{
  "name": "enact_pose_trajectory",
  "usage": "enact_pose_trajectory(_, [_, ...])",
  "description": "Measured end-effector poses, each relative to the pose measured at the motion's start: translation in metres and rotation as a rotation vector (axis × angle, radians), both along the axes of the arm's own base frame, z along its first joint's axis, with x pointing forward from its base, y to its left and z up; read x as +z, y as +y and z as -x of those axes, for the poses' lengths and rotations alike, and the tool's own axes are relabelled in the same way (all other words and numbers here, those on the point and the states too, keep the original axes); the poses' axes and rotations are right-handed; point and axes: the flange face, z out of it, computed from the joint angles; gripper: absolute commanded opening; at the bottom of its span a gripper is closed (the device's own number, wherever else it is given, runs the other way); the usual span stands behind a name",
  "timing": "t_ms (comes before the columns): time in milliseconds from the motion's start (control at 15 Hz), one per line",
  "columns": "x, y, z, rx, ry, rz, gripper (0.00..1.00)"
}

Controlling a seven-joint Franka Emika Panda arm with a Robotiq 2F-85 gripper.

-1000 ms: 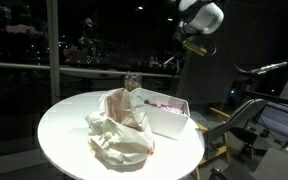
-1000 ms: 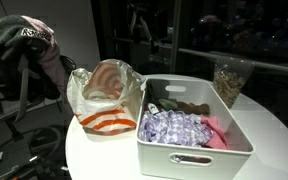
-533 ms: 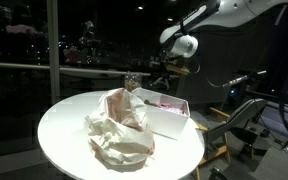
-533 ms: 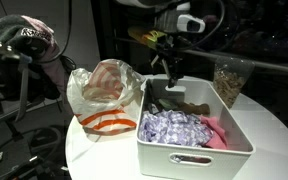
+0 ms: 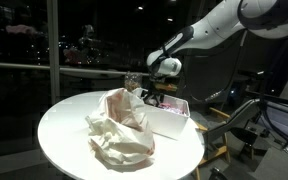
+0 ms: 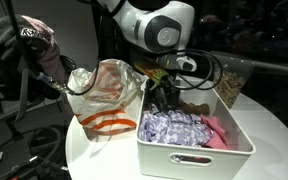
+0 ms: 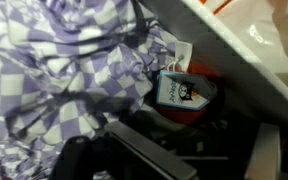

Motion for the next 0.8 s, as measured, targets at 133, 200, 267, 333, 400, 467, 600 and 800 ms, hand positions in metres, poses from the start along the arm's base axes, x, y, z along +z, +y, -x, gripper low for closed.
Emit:
enact_pose_trajectory(133, [-0.018, 0.007, -0.011, 0.037, -0.036, 0.024, 1.00])
enact_pose_trajectory(200, [-0.026, 0.009, -0.016, 0.056, -0.054, 0.041, 0.75])
enact_pose_trajectory(267, [-0.033, 0.011, -0.020, 0.077, -0.071, 0.062, 0.73])
enact_pose_trajectory(333, [-0.039, 0.012, -0.024, 0.100, -0.086, 0.085, 0.66])
enact_pose_trajectory(400, [-0.043, 0.012, -0.026, 0.118, -0.098, 0.105, 0.56])
enact_pose_trajectory(467, [-0.046, 0.010, -0.027, 0.128, -0.107, 0.119, 0.49])
enact_pose_trajectory(600, [-0.046, 0.004, -0.028, 0.127, -0.116, 0.135, 0.33])
enact_pose_trajectory(800, [-0.034, -0.001, -0.029, 0.085, -0.130, 0.133, 0.12])
